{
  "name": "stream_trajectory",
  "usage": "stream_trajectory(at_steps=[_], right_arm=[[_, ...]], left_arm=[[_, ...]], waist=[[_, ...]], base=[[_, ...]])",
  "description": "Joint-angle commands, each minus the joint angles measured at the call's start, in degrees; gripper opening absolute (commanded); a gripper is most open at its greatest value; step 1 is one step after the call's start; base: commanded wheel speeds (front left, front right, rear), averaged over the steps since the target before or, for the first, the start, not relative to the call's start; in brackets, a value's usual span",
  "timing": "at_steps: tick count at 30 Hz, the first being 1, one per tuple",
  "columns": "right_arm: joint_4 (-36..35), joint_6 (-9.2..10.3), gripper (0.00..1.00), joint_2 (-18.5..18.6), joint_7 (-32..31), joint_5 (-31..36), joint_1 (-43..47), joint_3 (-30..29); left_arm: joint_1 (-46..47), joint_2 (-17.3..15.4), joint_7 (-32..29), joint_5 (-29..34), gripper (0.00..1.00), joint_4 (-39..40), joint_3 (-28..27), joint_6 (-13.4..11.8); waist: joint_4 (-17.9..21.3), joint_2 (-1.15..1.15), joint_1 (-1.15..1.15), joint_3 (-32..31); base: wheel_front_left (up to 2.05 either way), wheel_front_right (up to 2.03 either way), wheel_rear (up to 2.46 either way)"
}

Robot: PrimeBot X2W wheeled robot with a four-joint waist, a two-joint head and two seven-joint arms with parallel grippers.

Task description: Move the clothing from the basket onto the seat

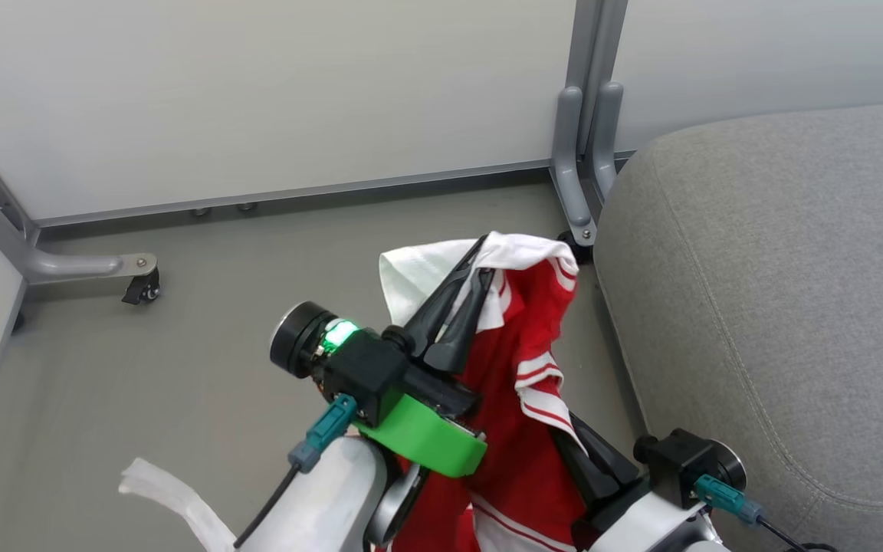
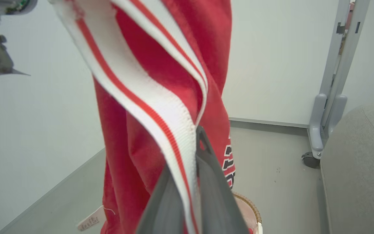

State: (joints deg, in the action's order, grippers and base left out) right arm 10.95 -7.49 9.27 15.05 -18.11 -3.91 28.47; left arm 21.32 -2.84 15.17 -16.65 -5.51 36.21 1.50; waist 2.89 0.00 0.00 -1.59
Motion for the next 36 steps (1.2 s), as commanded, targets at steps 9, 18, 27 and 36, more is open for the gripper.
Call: stream_trajectory(at_steps=[9, 18, 27, 36], right_arm=[[-0.28, 0.0, 0.0, 0.52, 0.2, -0.99, 0.09, -0.31], [-1.08, 0.0, 0.0, 0.12, 0.2, -0.21, -0.06, -2.02], [-1.55, 0.0, 0.0, -0.09, 0.2, 0.08, -0.33, -2.71], [-1.96, 0.0, 0.0, 0.0, 0.2, 0.08, -0.81, -3.12]], left_arm=[[-0.1, -0.61, -0.03, -1.69, 0.18, -6.48, -2.41, -0.57], [-0.86, -1.73, -0.12, -1.74, 1.0, -9.58, -2.94, -1.42], [-2.32, -2.96, -0.13, -2.83, 1.0, -11.16, -3.32, -1.55], [-3.3, -3.51, -0.02, -3.05, 1.0, -11.36, -3.24, -2.05]], waist=[[0.55, 0.0, 0.0, 0.44], [0.39, 0.0, 0.0, 1.01], [0.51, 0.0, 0.0, 1.23], [1.13, 0.0, 0.0, 1.54]], base=[[0.0, 0.0, 0.0], [0.0, 0.0, 0.0], [0.0, 0.0, 0.0], [0.0, 0.0, 0.0]])
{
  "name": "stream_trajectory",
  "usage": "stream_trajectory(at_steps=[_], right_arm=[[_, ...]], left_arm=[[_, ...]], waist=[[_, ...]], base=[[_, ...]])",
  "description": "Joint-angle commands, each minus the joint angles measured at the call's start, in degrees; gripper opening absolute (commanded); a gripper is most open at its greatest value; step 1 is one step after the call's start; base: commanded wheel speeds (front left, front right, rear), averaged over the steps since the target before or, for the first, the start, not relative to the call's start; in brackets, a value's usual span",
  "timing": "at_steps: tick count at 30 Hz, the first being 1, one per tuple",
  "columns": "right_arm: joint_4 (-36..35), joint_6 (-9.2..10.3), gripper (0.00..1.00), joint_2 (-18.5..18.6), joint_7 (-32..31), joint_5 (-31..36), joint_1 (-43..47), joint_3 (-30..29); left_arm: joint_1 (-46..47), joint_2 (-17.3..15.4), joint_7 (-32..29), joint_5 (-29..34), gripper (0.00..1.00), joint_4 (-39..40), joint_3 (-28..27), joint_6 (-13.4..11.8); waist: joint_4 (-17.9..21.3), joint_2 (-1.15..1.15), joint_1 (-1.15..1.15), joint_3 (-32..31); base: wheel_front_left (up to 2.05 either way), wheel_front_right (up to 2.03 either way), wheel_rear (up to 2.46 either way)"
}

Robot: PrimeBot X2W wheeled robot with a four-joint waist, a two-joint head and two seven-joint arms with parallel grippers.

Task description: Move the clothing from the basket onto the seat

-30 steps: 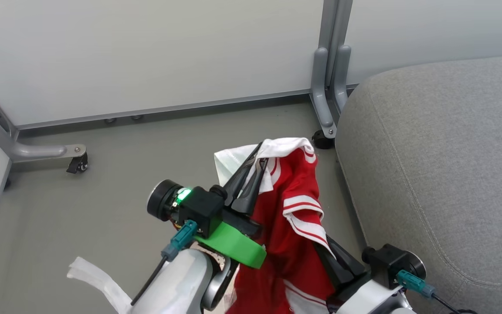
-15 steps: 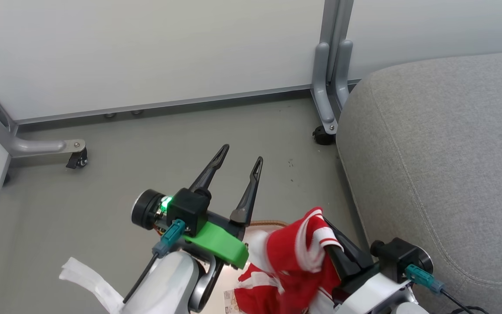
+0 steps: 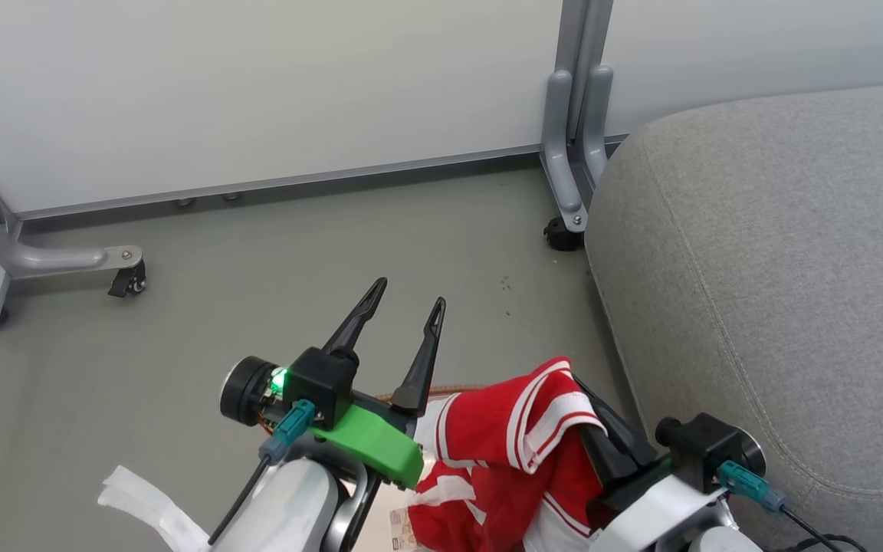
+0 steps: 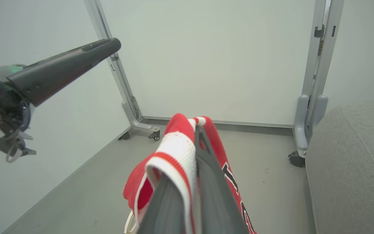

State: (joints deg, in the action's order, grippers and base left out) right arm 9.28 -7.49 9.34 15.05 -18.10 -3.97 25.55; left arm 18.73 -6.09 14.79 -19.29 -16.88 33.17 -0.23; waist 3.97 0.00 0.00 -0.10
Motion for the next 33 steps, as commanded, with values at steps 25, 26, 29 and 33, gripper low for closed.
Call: stream_trajectory(at_steps=[25, 26, 29, 33], right_arm=[[-10.83, 0.0, 0.0, -1.74, 0.2, 3.06, -4.18, -6.96], [-11.29, 0.0, 0.0, -1.91, 0.2, 3.19, -3.96, -7.42], [-12.33, 0.0, 0.0, -2.36, 0.2, 3.57, -3.3, -7.7], [-13.45, 0.0, 0.0, -2.79, 0.2, 3.69, -1.68, -8.56]], left_arm=[[-12.36, -3.54, 0.35, 5.48, 1.0, 13.87, -10.66, 1.22], [-13.37, -3.84, 0.35, 6.32, 1.0, 14.9, -11.47, 1.74], [-15.68, -4.11, 0.35, 7.93, 1.0, 17.35, -14.19, 2.19], [-17.82, -3.96, 0.34, 9.38, 1.0, 19.39, -16.99, 3.45]], waist=[[15.83, 0.0, 0.0, 7.29], [16.86, 0.0, 0.0, 7.75], [19.92, 0.0, 0.0, 8.93], [23.36, 0.0, 0.0, 10.05]], base=[[0.0, 0.0, 0.0], [0.0, 0.0, 0.0], [0.0, 0.0, 0.0], [0.0, 0.0, 0.0]])
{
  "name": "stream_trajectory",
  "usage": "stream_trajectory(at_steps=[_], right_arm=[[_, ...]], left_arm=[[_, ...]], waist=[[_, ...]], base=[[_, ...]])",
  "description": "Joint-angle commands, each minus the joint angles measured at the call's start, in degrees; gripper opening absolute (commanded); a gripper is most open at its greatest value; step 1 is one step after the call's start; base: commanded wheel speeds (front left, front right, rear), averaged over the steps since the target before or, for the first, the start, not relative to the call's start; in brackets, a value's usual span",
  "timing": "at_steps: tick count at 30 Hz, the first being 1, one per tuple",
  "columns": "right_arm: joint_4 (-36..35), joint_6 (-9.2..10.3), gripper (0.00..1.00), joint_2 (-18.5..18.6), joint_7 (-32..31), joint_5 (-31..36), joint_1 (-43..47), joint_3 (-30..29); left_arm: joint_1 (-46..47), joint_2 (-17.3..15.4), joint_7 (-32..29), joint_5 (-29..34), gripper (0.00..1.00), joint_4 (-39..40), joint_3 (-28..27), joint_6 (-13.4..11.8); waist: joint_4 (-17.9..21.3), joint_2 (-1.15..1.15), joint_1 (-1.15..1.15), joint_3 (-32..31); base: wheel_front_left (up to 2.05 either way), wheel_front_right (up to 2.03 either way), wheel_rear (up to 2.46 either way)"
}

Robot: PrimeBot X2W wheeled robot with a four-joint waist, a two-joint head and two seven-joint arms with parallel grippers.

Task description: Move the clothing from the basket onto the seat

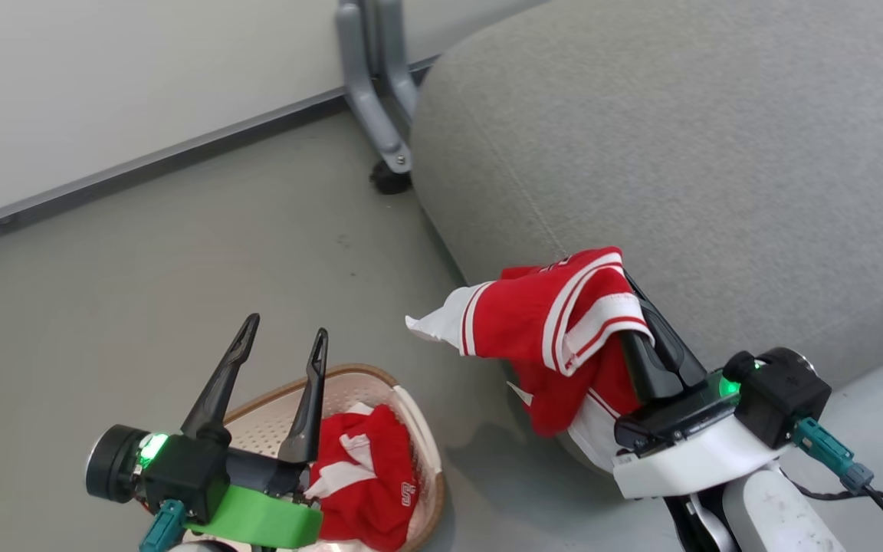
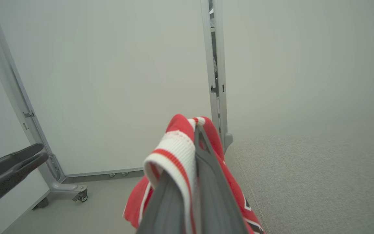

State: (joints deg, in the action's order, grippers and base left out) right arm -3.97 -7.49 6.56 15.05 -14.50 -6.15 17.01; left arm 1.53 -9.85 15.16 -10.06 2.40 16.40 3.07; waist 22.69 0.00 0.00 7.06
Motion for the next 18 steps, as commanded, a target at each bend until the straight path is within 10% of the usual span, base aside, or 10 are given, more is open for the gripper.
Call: stream_trajectory(at_steps=[1, 18], right_arm=[[-0.54, 0.0, 0.0, -0.15, 0.2, 0.08, 0.9, -0.35], [-5.55, 0.0, 0.0, -2.42, 0.2, -3.17, -3.39, -7.26]], left_arm=[[-1.17, -0.16, -0.03, 0.6, 1.0, 0.15, -0.69, 0.57], [-2.65, -0.3, -0.02, 5.59, 1.0, 0.41, -1.68, 3.56]], waist=[[5.37, 0.0, 0.0, 3.14], [9.22, 0.0, 0.0, 7.94]], base=[[0.0, 0.0, 0.0], [0.0, 0.0, 0.0]])
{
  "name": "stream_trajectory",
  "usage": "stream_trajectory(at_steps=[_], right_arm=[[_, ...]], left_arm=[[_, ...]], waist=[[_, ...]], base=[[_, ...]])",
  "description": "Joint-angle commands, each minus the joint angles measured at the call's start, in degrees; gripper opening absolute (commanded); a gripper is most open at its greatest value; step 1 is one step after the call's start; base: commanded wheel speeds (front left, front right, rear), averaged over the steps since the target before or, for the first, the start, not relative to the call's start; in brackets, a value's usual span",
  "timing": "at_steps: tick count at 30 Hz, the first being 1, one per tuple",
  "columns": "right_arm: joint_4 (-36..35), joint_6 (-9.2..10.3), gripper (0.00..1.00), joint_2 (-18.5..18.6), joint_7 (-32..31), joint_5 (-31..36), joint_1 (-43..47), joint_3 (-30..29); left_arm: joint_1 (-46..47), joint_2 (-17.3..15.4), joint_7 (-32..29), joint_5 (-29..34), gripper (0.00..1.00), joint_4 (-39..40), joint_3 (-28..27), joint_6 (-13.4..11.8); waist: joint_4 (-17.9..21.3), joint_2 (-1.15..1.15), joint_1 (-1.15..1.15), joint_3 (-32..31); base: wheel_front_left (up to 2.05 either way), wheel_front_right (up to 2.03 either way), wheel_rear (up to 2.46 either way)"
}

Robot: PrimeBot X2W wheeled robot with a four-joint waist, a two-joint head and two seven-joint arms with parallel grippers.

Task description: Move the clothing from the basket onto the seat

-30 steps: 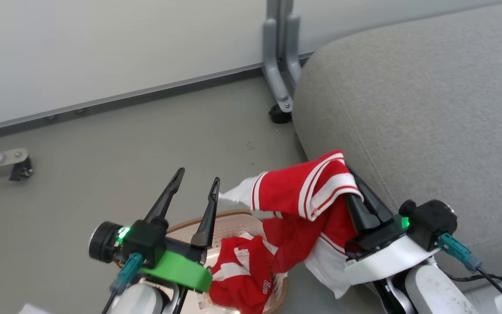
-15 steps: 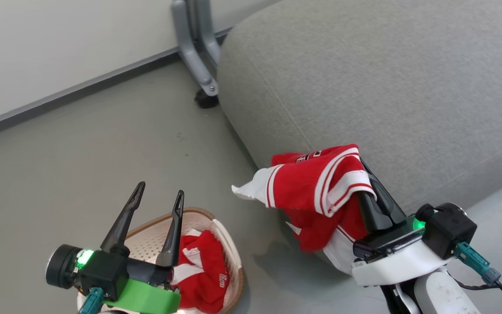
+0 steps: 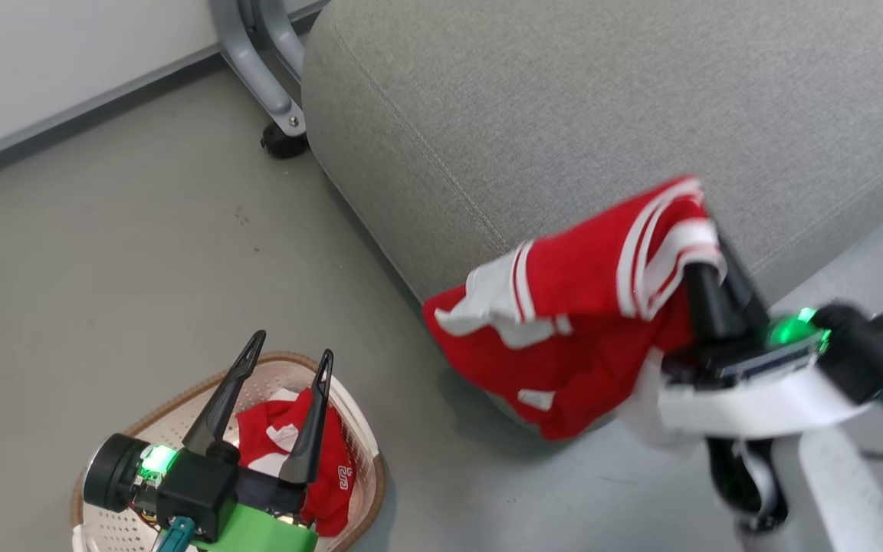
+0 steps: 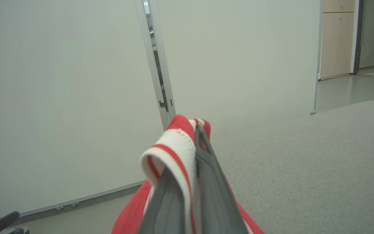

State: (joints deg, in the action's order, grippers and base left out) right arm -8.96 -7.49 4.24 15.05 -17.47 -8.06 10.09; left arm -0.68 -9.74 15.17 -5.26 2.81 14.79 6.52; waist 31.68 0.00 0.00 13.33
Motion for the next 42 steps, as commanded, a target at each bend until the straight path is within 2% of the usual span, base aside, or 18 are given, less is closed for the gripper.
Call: stream_trajectory(at_steps=[1, 9, 14, 21, 26, 34, 40, 41, 42], right_arm=[[-0.9, 0.0, 0.0, -0.19, 0.2, -0.7, -3.76, -1.43], [0.35, 0.0, 0.0, 1.73, 0.19, -6.09, -23.11, -11.28], [6.97, 0.0, 0.0, 6.3, 0.2, -10.88, -37.02, -16.32], [15.52, 0.01, 0.0, 12.68, 0.19, -11.43, -50.34, -19.66], [23.08, 0.0, 0.0, 14.91, 0.19, -9.09, -49.82, -20.31], [39.16, 0.01, 0.0, 13.24, 0.19, -7.11, -41.63, -21.66], [42.31, 0.01, 0.0, 11.93, 0.19, -5.84, -37.68, -24.17], [42.05, 0.01, 0.22, 11.91, 0.19, -5.84, -37.12, -24.64], [41.82, 0.01, 0.48, 12.01, 0.19, -5.79, -36.47, -25.03]], left_arm=[[-0.07, -0.88, -0.03, 0.99, 1.0, 0.14, 0.16, 0.3], [2.8, -4.18, -0.03, 1.54, 1.0, 1.39, 1.66, 0.75], [5.27, -6.93, -0.03, 1.74, 1.0, 3.18, 2.35, 0.94], [8.44, -9.6, -0.03, 1.64, 1.0, 6.18, -0.42, 0.5], [11.06, -9.82, -0.03, 2.23, 1.0, 6.85, 0.01, 0.45], [13.02, -8.37, -0.02, 2.4, 1.0, 5.57, 1.44, 0.27], [13.2, -7.72, -0.03, 2.12, 1.0, 5.2, 1.23, -0.23], [13.06, -7.56, -0.03, 2.09, 1.0, 5.24, 1.26, -0.3], [12.97, -7.27, -0.03, 2.14, 1.0, 5.2, 1.45, -0.35]], waist=[[0.04, 0.0, 0.0, 2.56], [-2.56, 0.0, 0.0, 10.47], [-4.69, 0.0, 0.0, 16.79], [-7.31, 0.0, 0.0, 24.14], [-10.11, 0.0, 0.0, 27.38], [-13.69, 0.0, 0.0, 27.65], [-15.07, 0.0, 0.0, 26.1], [-15.1, 0.0, 0.0, 25.87], [-15.2, 0.0, 0.0, 25.56]], base=[[0.0, 0.0, 0.0], [0.0, 0.0, 0.0], [0.0, 0.0, 0.0], [0.0, 0.0, 0.0], [0.0, 0.0, 0.0], [0.0, 0.0, 0.0], [0.0, 0.0, 0.0], [0.0, 0.0, 0.0], [0.0, 0.0, 0.0]])
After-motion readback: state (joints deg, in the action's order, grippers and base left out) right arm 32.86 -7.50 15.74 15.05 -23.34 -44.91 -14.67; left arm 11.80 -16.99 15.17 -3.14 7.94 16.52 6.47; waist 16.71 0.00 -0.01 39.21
